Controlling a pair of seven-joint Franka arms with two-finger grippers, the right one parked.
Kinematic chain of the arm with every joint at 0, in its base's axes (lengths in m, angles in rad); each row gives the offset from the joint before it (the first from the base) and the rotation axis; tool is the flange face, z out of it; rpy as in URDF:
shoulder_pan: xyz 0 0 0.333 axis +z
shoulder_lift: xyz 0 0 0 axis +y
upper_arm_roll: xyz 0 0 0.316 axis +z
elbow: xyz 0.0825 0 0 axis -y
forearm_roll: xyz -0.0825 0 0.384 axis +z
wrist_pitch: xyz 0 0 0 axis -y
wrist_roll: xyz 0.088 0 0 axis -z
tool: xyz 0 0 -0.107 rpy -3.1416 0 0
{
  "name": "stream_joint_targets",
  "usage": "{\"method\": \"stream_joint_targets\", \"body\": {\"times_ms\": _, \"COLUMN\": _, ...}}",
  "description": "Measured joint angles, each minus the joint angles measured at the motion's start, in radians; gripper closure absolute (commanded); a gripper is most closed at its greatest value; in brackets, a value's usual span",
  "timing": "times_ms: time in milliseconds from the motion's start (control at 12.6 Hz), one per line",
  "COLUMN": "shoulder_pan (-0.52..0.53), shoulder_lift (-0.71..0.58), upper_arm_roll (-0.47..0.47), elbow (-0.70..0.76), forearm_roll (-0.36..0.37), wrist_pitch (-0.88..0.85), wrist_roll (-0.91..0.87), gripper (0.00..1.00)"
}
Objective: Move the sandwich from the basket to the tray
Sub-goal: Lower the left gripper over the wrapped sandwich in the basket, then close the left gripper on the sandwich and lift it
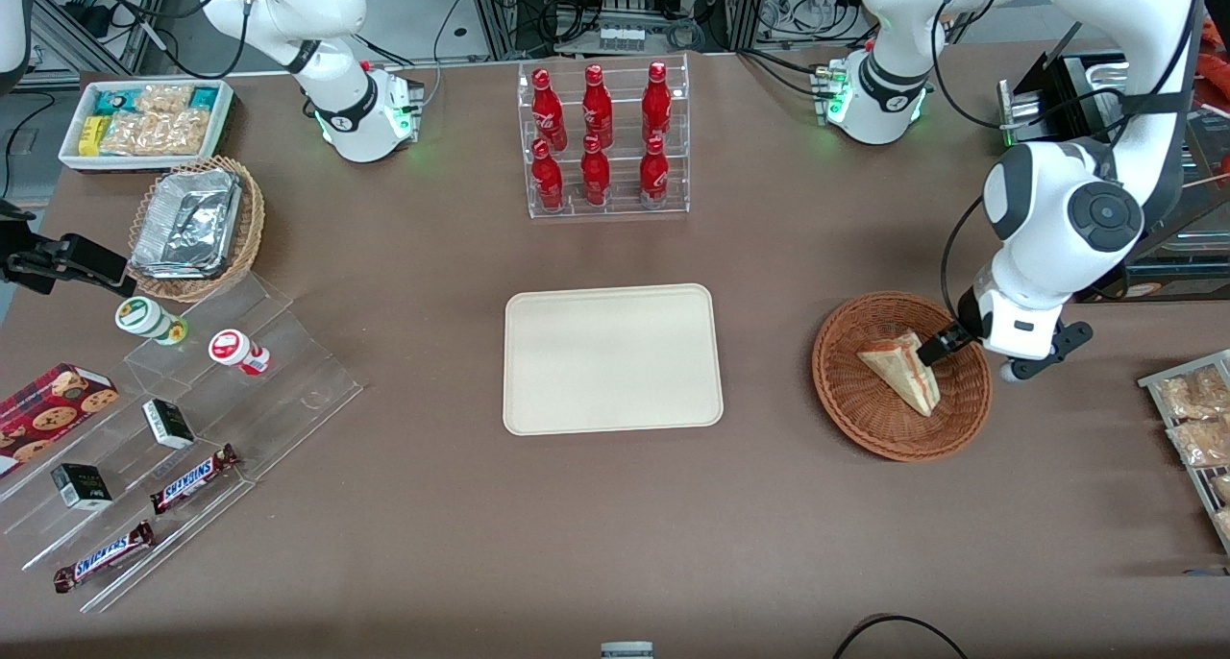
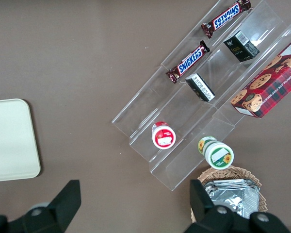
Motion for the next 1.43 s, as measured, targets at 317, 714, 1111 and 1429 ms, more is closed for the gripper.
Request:
{"method": "stream_joint_targets", "body": {"times_ms": 317, "shoulder_pan": -0.023, "shoulder_lift": 0.032, "upper_arm_roll": -0.004, "elbow": 0.004, "forearm_roll": 0.0, "wrist_pitch": 0.009, "wrist_roll": -0.13, "gripper": 0.0}}
{"method": "stream_joint_targets", "body": {"times_ms": 714, "shoulder_pan": -0.023, "shoulder_lift": 0.087, "upper_arm_roll": -0.003, "elbow": 0.01, "forearm_roll": 0.0, "wrist_pitch": 0.011, "wrist_roll": -0.175, "gripper": 0.0}}
{"method": "stream_joint_targets", "body": {"times_ms": 1111, "shoulder_pan": -0.023, "shoulder_lift": 0.143, "upper_arm_roll": -0.003, "elbow": 0.011, "forearm_roll": 0.0, "wrist_pitch": 0.027, "wrist_roll": -0.195, "gripper": 0.0}}
{"method": "stream_joint_targets", "body": {"times_ms": 1429, "shoulder_pan": -0.023, "shoulder_lift": 0.163, "upper_arm_roll": -0.003, "elbow": 0.011, "forearm_roll": 0.0, "wrist_pitch": 0.032, "wrist_roll": -0.203, "gripper": 1.0}}
